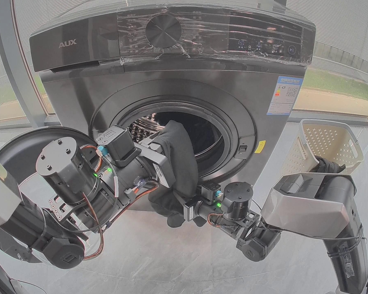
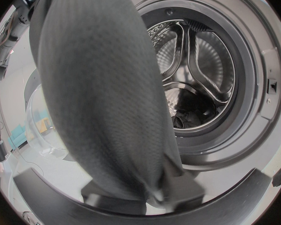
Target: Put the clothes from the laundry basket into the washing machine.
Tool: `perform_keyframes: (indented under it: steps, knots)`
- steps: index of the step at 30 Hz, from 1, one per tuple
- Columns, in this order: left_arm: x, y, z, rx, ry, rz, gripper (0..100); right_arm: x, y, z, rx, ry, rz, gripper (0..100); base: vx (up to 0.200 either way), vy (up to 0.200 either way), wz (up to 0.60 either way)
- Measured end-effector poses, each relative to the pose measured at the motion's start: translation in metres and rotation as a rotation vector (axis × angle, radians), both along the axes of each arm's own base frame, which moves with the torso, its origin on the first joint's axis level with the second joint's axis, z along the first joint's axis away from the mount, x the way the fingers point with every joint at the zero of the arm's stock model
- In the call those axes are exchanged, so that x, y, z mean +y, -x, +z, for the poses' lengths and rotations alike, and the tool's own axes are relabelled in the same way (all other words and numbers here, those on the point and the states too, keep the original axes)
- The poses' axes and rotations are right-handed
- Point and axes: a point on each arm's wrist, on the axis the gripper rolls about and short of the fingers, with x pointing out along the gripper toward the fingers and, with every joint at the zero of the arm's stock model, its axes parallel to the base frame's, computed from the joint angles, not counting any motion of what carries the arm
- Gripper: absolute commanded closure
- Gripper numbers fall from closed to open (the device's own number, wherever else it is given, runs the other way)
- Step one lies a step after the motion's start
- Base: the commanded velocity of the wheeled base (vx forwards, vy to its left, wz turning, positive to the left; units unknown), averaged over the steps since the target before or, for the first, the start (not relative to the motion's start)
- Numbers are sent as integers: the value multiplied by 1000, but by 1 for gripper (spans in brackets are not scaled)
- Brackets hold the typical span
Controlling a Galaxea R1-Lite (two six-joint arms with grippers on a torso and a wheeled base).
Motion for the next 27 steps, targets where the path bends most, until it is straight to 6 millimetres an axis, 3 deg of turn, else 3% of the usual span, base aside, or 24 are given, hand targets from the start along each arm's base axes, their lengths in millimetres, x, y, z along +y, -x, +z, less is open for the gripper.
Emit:
perform_keyframes:
  steps: [5,9,18,22,23,27]
  knots:
    - [5,-4,-1,1,-1,21,100,-4,8,-3,25,15,3,100,0,0,0]
    - [14,-4,-11,35,-30,40,100,-13,5,8,18,4,-36,100,0,0,0]
    - [40,9,-64,214,-193,46,100,-29,-1,41,-31,-39,-99,100,0,0,0]
    - [45,6,-86,262,-250,61,100,-28,3,49,-41,-48,-97,100,0,0,0]
    - [46,5,-91,271,-265,67,0,-28,4,50,-42,-50,-94,100,0,0,0]
    - [51,1,-109,317,-316,79,0,-25,8,54,-45,-55,-85,100,0,0,0]
